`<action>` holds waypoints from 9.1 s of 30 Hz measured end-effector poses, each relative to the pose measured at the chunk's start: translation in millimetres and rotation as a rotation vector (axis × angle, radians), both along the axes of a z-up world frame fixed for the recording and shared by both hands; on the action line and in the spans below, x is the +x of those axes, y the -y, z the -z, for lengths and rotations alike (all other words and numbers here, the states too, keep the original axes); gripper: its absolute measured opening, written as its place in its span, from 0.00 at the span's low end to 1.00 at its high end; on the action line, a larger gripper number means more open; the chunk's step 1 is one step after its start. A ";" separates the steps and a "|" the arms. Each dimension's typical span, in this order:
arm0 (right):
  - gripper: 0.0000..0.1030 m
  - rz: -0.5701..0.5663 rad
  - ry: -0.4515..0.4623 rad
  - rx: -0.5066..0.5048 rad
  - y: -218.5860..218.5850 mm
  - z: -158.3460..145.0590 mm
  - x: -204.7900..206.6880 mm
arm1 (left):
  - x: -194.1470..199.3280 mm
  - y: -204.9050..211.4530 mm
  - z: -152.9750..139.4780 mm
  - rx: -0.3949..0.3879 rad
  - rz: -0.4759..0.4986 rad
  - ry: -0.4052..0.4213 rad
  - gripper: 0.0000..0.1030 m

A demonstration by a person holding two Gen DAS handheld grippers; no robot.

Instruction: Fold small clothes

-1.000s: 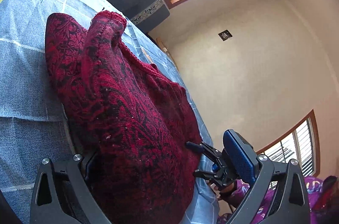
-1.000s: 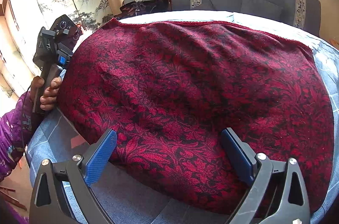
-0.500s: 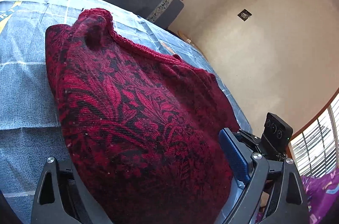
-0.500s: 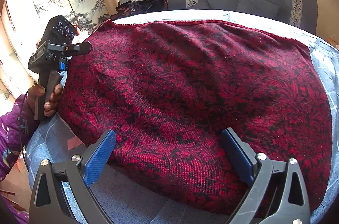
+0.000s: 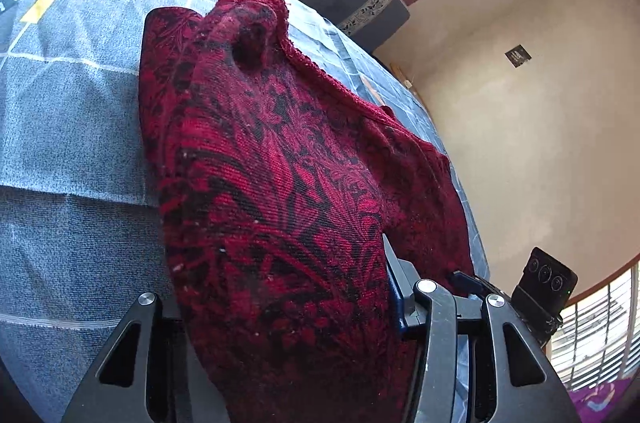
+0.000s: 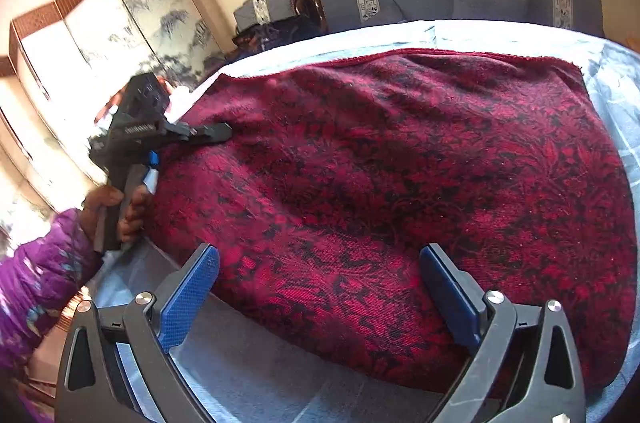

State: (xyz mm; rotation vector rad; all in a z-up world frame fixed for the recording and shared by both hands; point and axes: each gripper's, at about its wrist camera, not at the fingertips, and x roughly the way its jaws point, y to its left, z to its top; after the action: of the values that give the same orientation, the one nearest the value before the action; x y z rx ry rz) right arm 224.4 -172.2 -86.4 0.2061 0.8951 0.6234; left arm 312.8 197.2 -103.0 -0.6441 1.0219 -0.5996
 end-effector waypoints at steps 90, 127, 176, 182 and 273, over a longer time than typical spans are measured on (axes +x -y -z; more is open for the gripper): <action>0.36 0.270 -0.347 0.547 210.3 46.3 147.6 | 20.6 179.0 -51.1 -0.449 0.148 0.019 0.47; 0.14 0.328 -0.082 0.208 217.6 -17.8 6.6 | -78.8 180.6 -32.3 -0.155 0.005 0.199 0.71; 0.51 0.269 -0.123 0.313 210.5 12.4 82.3 | -61.2 194.8 -19.6 -0.106 -0.012 0.222 0.78; 0.50 0.218 -0.120 0.208 197.7 5.5 33.1 | -59.6 192.3 -17.7 -0.089 -0.007 0.233 0.78; 0.16 0.242 -0.001 -0.017 195.6 13.4 -11.5 | -98.5 187.8 -46.4 0.072 -0.067 0.258 0.92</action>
State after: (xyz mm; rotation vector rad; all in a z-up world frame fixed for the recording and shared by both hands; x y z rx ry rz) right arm 212.9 -367.8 -99.8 0.2941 0.8603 0.3908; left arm 214.3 9.4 -56.6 -0.5206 0.7737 -0.5683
